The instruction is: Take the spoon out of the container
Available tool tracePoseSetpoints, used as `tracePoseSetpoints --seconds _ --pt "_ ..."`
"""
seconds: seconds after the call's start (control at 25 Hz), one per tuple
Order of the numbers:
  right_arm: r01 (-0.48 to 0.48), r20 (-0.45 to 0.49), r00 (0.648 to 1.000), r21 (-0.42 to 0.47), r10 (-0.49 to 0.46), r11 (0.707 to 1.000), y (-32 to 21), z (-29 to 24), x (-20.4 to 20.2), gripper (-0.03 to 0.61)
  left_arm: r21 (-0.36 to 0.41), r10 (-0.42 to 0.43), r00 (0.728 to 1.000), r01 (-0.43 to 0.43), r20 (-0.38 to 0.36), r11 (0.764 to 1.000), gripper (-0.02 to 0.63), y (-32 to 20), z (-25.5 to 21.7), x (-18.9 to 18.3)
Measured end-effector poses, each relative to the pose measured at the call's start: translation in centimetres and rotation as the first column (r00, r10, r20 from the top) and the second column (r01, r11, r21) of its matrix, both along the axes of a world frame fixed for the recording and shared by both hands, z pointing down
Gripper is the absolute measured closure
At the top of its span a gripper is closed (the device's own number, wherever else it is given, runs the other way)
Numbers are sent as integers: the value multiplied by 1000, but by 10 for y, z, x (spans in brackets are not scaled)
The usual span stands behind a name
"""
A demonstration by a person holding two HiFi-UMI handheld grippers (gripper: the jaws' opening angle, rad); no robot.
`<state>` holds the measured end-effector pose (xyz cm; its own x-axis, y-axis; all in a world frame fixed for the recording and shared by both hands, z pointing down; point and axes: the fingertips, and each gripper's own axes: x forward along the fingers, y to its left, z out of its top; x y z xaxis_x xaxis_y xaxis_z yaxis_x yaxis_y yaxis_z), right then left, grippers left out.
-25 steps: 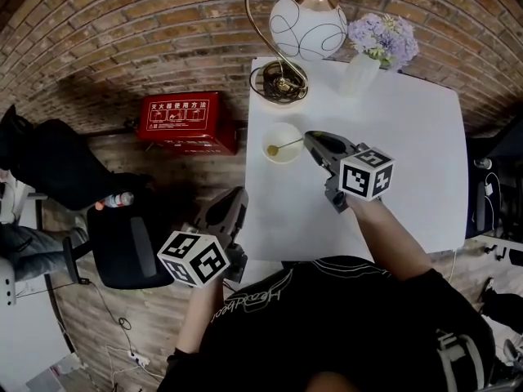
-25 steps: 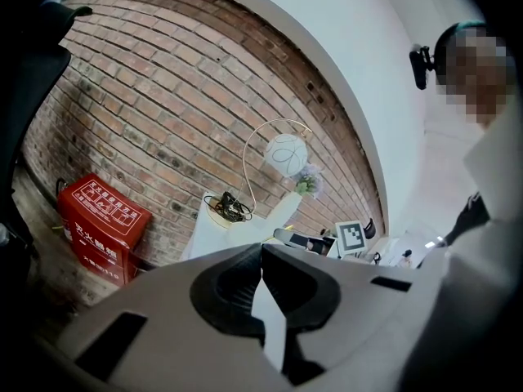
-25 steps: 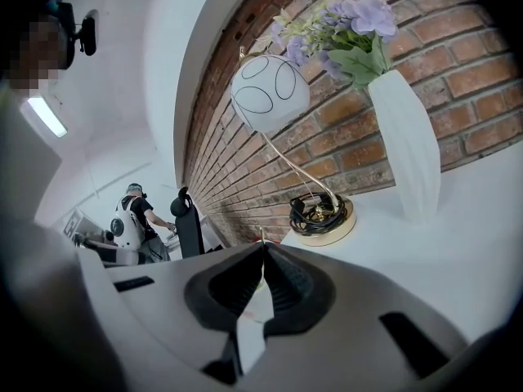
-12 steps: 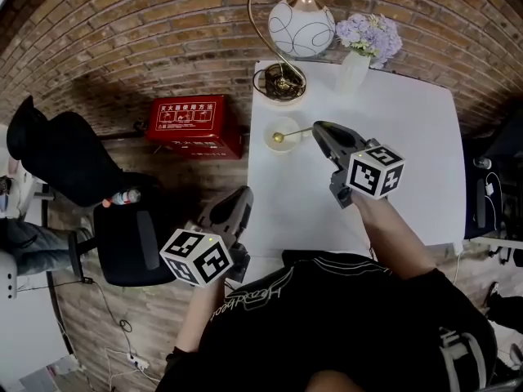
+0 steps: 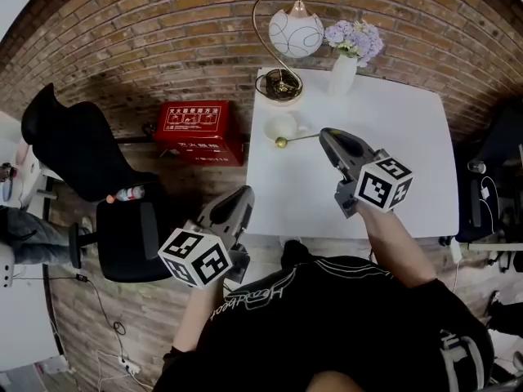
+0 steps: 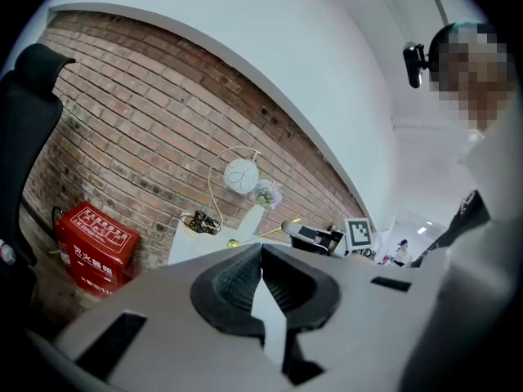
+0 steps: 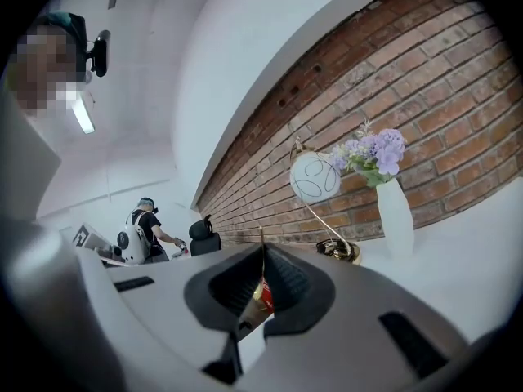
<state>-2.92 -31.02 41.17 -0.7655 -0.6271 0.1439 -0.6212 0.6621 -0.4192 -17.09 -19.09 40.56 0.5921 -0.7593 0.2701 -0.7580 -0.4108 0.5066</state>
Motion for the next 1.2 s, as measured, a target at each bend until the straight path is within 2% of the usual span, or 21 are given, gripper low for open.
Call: tracePoseSetpoints --seconds 0.36,0.56,1.2 --pt "77 34 996 45 -78 996 87 -32 1 578 72 2 1000 -2 -9 997 609 53 -32 11" --pt "89 55 994 82 -94 993 123 -47 5 578 106 5 1000 -4 -3 994 609 78 -44 16" --pt "86 56 994 86 -91 993 173 -41 13 578 130 34 999 -34 2 991 609 116 -47 29"
